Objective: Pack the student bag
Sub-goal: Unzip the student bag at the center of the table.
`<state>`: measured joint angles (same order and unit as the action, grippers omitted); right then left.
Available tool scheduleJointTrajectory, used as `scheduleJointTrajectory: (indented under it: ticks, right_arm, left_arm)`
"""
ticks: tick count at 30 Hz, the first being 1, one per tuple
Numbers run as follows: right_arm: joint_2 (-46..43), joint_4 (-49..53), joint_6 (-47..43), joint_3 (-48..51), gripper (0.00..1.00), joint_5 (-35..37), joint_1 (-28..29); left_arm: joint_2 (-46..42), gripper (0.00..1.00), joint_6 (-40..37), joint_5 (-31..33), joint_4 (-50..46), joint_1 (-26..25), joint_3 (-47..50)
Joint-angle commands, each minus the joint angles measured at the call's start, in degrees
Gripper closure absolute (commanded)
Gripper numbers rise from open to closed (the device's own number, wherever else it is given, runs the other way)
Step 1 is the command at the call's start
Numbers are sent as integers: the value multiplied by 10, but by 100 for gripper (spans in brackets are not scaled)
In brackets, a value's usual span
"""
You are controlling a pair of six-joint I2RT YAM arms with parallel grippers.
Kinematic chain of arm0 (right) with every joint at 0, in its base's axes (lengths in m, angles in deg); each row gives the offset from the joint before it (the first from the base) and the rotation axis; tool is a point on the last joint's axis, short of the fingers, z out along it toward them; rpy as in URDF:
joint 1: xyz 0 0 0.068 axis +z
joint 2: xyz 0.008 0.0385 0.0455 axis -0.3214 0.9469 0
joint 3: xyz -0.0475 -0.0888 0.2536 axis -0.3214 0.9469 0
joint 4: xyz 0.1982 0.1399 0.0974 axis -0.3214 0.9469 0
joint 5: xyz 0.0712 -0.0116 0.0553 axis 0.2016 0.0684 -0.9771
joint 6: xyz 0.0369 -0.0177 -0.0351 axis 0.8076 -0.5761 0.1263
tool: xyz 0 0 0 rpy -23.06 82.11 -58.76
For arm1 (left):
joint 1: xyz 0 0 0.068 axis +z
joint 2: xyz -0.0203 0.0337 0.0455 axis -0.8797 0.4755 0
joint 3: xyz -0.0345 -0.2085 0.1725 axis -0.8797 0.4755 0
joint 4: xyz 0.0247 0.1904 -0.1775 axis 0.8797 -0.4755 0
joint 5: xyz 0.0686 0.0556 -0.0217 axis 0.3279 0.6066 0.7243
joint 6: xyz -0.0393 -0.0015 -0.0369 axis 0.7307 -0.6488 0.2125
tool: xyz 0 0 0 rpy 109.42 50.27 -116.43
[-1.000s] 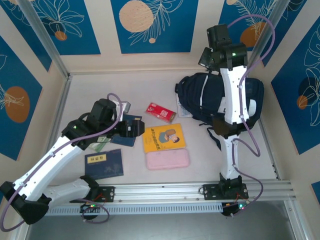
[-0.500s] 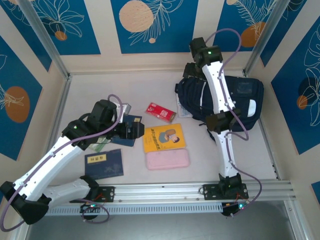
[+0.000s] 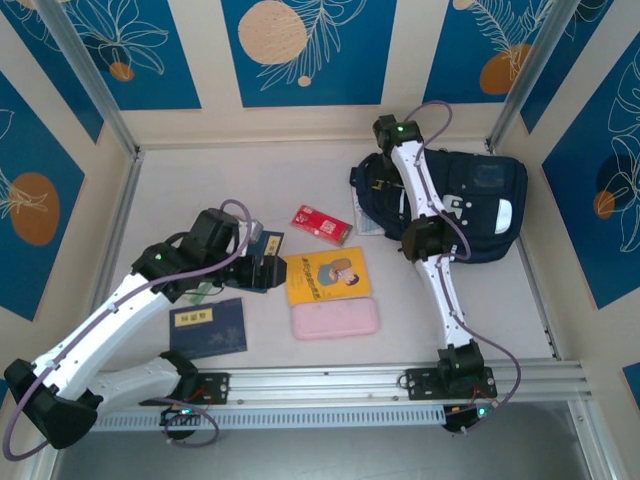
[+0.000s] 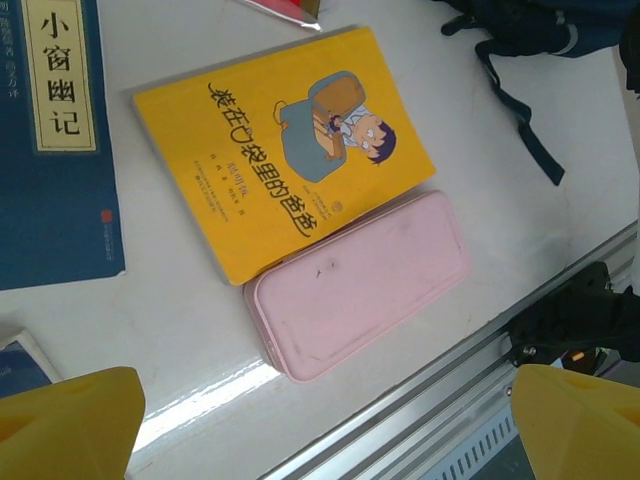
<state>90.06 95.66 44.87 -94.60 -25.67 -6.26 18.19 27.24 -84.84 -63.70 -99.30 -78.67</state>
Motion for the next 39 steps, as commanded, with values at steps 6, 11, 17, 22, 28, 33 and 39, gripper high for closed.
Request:
scheduleJointTrajectory:
  ticks: [6, 11, 17, 22, 28, 33, 39]
  right_arm:
    - [13, 90, -6, -33, 85, -6, -7]
    - [-45, 79, -30, -33, 100, 19, -2]
    - [-143, 95, -36, 23, 100, 108, 23]
    - [-198, 96, -17, 133, 100, 236, 62]
    - [-296, 94, 44, 357, 100, 327, 86]
    - [-367, 73, 58, 521, 100, 293, 81]
    - [-555, -189, -3, 801, 100, 36, 68]
  left_arm:
    - [-4, 6, -12, 27, -18, 4, 6]
    - [-10, 6, -12, 28, -12, 6, 9]
    - [-6, 6, -13, 22, -2, 7, 4]
    - [5, 8, -7, 16, 1, 6, -3]
    - [7, 9, 8, 23, 2, 6, -14]
    - [-9, 9, 14, 22, 2, 6, -6]
    - [-19, 10, 13, 14, -11, 4, 5]
